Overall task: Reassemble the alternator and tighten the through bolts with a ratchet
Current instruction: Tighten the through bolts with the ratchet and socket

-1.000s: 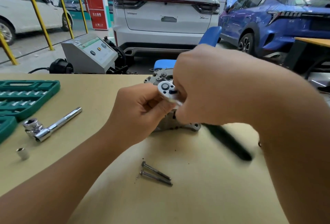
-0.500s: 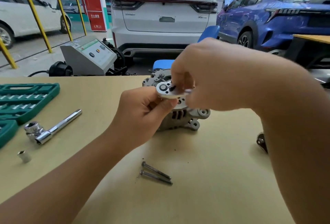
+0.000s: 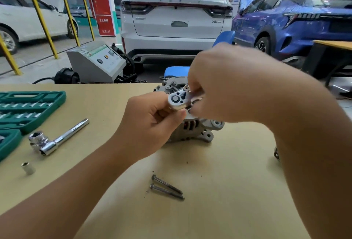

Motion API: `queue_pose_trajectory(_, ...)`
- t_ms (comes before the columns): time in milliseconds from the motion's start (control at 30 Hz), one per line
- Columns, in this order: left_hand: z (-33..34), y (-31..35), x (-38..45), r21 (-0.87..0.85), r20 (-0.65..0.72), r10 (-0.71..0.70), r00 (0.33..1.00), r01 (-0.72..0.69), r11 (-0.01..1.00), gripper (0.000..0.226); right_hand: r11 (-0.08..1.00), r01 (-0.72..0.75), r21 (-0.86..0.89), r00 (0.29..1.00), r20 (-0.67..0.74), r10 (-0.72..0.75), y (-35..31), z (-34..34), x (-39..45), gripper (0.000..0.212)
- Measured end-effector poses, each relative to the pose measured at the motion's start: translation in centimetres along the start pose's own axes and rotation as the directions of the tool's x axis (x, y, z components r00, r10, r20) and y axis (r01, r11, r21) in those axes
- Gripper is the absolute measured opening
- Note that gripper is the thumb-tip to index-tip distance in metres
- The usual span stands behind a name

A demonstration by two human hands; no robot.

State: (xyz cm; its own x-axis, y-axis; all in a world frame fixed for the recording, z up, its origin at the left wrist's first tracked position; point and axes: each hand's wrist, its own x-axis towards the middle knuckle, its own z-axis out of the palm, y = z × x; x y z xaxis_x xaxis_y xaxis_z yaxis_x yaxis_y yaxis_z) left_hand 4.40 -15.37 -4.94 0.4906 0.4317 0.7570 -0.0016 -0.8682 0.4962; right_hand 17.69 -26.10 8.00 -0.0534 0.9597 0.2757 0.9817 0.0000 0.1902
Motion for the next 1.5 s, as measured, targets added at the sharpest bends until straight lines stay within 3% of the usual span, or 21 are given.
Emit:
queue_pose_trajectory(67, 0.6, 0.6, 0.2, -0.017, -0.072, -0.007, 0.997, 0.006, 1.0, 0.024, 0.999, 0.033, -0.001, 0.997, 0.077, -0.033, -0.9, 0.2, 0.0, 0.03)
queue_pose_trajectory(167, 0.5, 0.6, 0.2, -0.068, -0.057, -0.003, 0.998, -0.001, 0.998, 0.017, 0.999, 0.026, 0.029, 0.987, 0.155, -0.03, -0.7, 0.0, 0.2, 0.028)
queue_pose_trajectory(233, 0.1, 0.1, 0.3, -0.067, 0.019, -0.013, 1.0, 0.014, 0.998, 0.023, 0.998, -0.015, 0.067, 0.996, 0.086, 0.009, 0.1, -0.3, 0.2, 0.008)
queue_pose_trajectory(333, -0.2, -0.2, 0.2, -0.032, 0.01, -0.035, 0.999, 0.035, 0.999, 0.023, 0.999, -0.012, 0.043, 1.0, -0.001, 0.012, 0.5, -0.1, 0.3, 0.005)
queue_pose_trajectory(433, 0.2, 0.0, -0.1, 0.0, -0.1, -0.056, 0.993, 0.056, 0.998, 0.027, 0.998, 0.048, 0.049, 0.981, 0.188, -0.056, -0.2, 0.5, 0.5, 0.014)
queue_pose_trajectory(500, 0.3, 0.0, -0.3, -0.026, -0.118, -0.077, 0.99, 0.074, 0.997, 0.017, 0.998, 0.027, 0.065, 0.989, 0.143, -0.036, 0.1, 0.3, 0.5, 0.003)
queue_pose_trajectory(633, 0.1, -0.1, -0.2, 0.085, -0.042, -0.017, 0.999, 0.021, 0.996, 0.022, 0.998, -0.043, 0.038, 0.999, -0.014, 0.044, 1.4, -0.1, 0.1, 0.015)
queue_pose_trajectory(700, 0.2, 0.1, -0.2, 0.119, -0.039, 0.017, 0.999, -0.013, 0.993, 0.025, 0.998, -0.038, 0.052, 0.998, 0.059, 0.035, 1.0, 0.1, 0.3, 0.005)
queue_pose_trajectory(767, 0.4, 0.4, -0.2, 0.086, -0.075, 0.031, 0.997, -0.025, 0.996, 0.013, 0.999, 0.019, 0.028, 0.988, 0.152, -0.023, 0.6, 1.0, 0.7, 0.01)
queue_pose_trajectory(833, 0.6, 0.7, -0.2, 0.097, -0.12, 0.055, 0.991, -0.044, 0.994, 0.015, 1.0, 0.028, 0.008, 0.984, 0.174, -0.029, 0.4, 1.0, 0.9, 0.011)
queue_pose_trajectory(967, -0.1, -0.1, -0.2, 0.034, -0.036, 0.031, 0.999, -0.03, 0.999, 0.002, 0.996, -0.042, 0.075, 0.999, 0.007, 0.042, 0.8, 0.2, 0.2, 0.02)
queue_pose_trajectory(1033, -0.3, -0.3, 0.0, 0.036, -0.011, 0.034, 0.999, -0.034, 0.999, 0.002, 0.997, -0.04, 0.059, 0.998, -0.038, 0.042, 0.9, 0.4, 0.6, 0.01)
queue_pose_trajectory(1067, -0.2, -0.3, 0.0, 0.043, -0.021, 0.043, 0.999, -0.042, 0.998, 0.004, 0.997, -0.033, 0.068, 0.999, -0.006, 0.033, 0.9, 0.7, 1.0, 0.005)
queue_pose_trajectory(1167, 0.2, -0.3, -0.4, 0.063, -0.054, 0.082, 0.995, -0.079, 0.995, 0.007, 0.994, -0.066, 0.085, 0.984, 0.17, 0.051, 0.6, 1.4, 1.7, 0.019)
queue_pose_trajectory(1200, 0.2, -0.4, -0.4, 0.064, -0.057, 0.073, 0.996, -0.07, 0.996, 0.008, 0.994, -0.058, 0.092, 0.985, 0.169, 0.042, 0.7, 1.2, 1.6, 0.017)
queue_pose_trajectory(1400, -0.5, -0.2, 0.0, 0.041, -0.006, 0.017, 1.0, -0.017, 0.999, 0.009, 1.0, -0.019, 0.022, 0.999, -0.034, 0.02, 0.3, 0.6, 0.6, 0.007)
queue_pose_trajectory(1433, -0.4, -0.2, 0.0, 0.041, -0.023, 0.023, 0.999, -0.022, 0.999, 0.006, 0.999, -0.011, 0.039, 1.0, -0.013, 0.011, 0.2, 0.7, 0.6, 0.009)
queue_pose_trajectory(1467, -0.2, -0.1, -0.1, 0.041, -0.038, 0.032, 0.999, -0.03, 0.999, 0.003, 1.0, 0.005, 0.022, 0.999, 0.046, -0.006, 0.0, 0.8, 0.6, 0.026)
queue_pose_trajectory(1500, 0.0, -0.2, -0.2, 0.06, -0.058, 0.043, 0.997, -0.039, 0.997, 0.013, 1.0, 0.018, -0.016, 0.993, 0.115, -0.016, -0.2, 0.9, 0.5, 0.038)
